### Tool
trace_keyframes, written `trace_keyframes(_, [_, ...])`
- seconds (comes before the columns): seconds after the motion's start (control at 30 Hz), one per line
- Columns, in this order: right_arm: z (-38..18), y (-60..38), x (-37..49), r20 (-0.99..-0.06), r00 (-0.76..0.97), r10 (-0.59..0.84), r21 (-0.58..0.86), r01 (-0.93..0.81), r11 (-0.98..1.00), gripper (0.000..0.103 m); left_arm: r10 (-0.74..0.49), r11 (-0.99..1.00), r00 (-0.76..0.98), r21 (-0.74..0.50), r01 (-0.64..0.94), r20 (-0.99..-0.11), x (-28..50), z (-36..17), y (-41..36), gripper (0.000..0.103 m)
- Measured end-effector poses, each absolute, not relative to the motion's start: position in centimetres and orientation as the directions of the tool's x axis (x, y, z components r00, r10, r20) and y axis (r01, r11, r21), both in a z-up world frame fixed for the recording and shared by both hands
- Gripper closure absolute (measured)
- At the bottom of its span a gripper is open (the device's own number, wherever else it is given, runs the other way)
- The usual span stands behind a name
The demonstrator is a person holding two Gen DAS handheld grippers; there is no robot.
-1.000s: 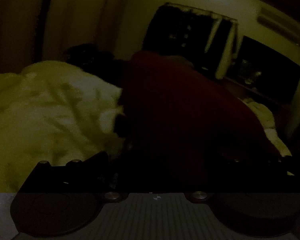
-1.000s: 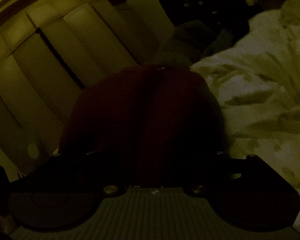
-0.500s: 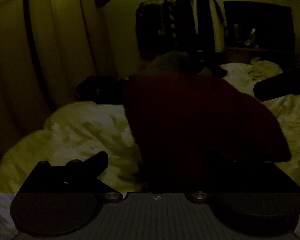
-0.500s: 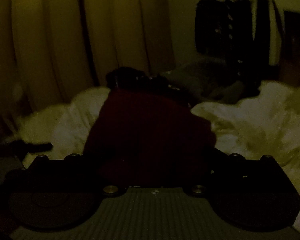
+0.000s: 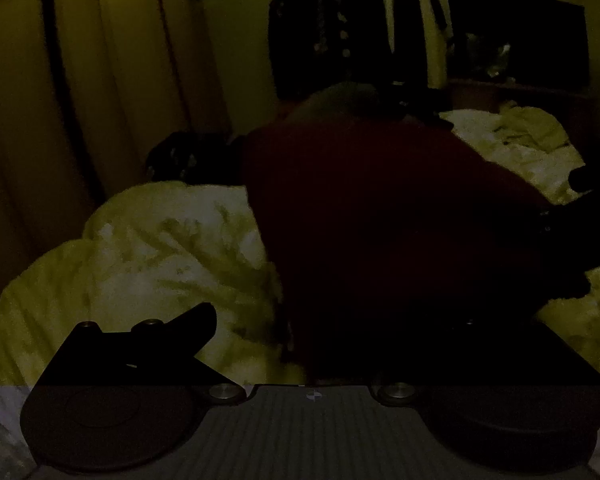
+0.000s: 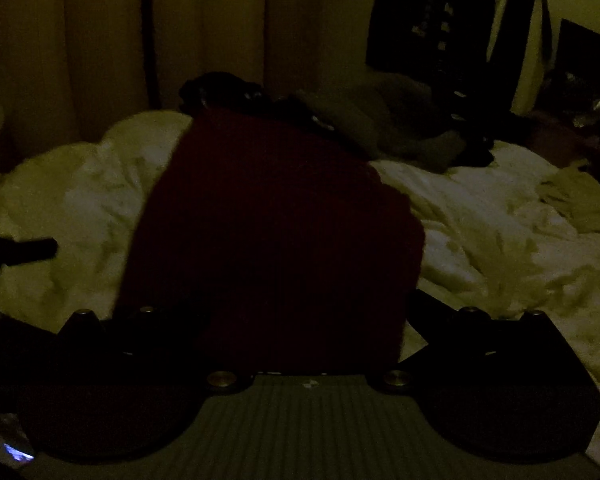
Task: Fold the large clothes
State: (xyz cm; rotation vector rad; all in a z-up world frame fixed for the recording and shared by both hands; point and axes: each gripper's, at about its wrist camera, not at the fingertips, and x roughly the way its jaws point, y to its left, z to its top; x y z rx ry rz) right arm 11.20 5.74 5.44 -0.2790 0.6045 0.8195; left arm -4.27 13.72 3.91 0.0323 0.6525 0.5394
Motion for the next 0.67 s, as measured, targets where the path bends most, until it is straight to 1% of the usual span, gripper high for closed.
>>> trace_keyframes(0.2, [4.5, 6.4, 10.7, -0.604, 0.527, 0.598, -0.022, -0.761, 0.648, 0.0, 0.493, 0.854, 0.648, 0.179, -0.489, -0.58, -4.4, 3.8, 14.0, 0.0])
trace_keyframes(0.33, [4.6, 6.7, 10.3, -0.587, 0.538, 0.605, -0.043, -0.767, 0.641, 0.0, 0.474, 0.86, 0.649, 0.155, -0.486, -0.595, -4.4, 3.7, 14.3, 0.0])
trace_keyframes(0.5, [4.6, 6.6, 10.0, -0.559, 0.561, 0.611, -0.06, -0.762, 0.645, 0.0, 0.479, 0.863, 0.667, 0.168, -0.476, -0.571, -4.6, 3.6, 14.2, 0.0])
trace_keyframes(0.57, [4.6, 6.6, 10.1, -0.554, 0.566, 0.61, -0.057, -0.757, 0.65, 0.0, 0.47, 0.869, 0.683, 0.155, -0.47, -0.559, -4.9, 3.7, 14.1, 0.0])
trace_keyframes(0.67, [4.4, 6.4, 10.2, -0.556, 0.567, 0.607, -0.046, -0.751, 0.659, 0.0, 0.474, 0.863, 0.674, 0.145, -0.485, -0.566, -4.8, 3.7, 14.2, 0.0])
